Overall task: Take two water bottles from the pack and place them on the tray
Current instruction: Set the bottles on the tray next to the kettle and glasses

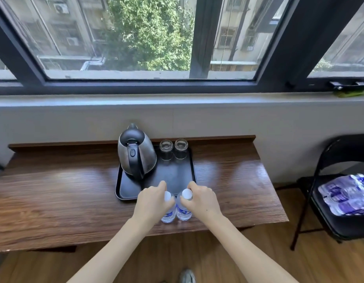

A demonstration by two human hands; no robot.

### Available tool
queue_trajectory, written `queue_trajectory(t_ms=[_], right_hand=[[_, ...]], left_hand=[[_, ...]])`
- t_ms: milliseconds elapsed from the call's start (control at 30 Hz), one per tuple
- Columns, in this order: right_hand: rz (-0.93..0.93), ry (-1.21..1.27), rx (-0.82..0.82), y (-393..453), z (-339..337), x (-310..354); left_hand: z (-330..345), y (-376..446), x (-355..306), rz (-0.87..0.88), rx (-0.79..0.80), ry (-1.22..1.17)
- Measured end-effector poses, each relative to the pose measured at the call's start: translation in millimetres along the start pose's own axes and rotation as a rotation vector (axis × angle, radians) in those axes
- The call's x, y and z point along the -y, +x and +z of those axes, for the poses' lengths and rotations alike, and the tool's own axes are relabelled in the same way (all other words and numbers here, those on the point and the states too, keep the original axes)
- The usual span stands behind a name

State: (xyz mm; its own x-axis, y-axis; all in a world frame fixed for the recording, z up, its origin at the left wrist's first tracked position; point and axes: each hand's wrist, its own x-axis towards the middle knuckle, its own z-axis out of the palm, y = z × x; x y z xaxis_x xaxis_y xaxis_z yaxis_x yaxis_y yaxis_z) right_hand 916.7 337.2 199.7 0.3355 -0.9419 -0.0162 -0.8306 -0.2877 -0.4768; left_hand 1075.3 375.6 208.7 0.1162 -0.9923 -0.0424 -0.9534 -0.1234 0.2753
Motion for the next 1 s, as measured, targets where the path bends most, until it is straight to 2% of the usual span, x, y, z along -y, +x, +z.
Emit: queue_trajectory(t_ms=[133,267,400,467,700,833,1000], right_hand=[[0.005,0.053,-0.035,-3.3,6.0,-6.5],[-0.076,0.038,-0.081,-9.3,9.9,-18.2],[-0.048,0.120,-0.085,-19.8,20.1,-35.8],[-0.002,0.127,-0.055,-26.5,28.4,-45.9],[0.114,0.374,0.098,-32.7,60.3,-57.6],[0.178,0.516,0.062,-23.0,70.0,-54.3],[0.184,0.522,0.011,-16.0,76.0,-52.7]], left_hand=[[10.0,-0.4,-0.5,-0.018,-0.008,-0.018],[14.9,0.8,0.0,0.007,-0.038,-0.031],[26.7,-6.1,9.6,0.086,-0.165,-0.081],[37.2,-13.6,18.6,0.055,-0.206,-0.170],[87.0,-38.4,36.0,-0.164,0.020,-0.630],[105.9,-32.8,33.8,-0.260,0.030,-0.740],[109.3,-22.2,31.1,-0.274,-0.017,-0.762]])
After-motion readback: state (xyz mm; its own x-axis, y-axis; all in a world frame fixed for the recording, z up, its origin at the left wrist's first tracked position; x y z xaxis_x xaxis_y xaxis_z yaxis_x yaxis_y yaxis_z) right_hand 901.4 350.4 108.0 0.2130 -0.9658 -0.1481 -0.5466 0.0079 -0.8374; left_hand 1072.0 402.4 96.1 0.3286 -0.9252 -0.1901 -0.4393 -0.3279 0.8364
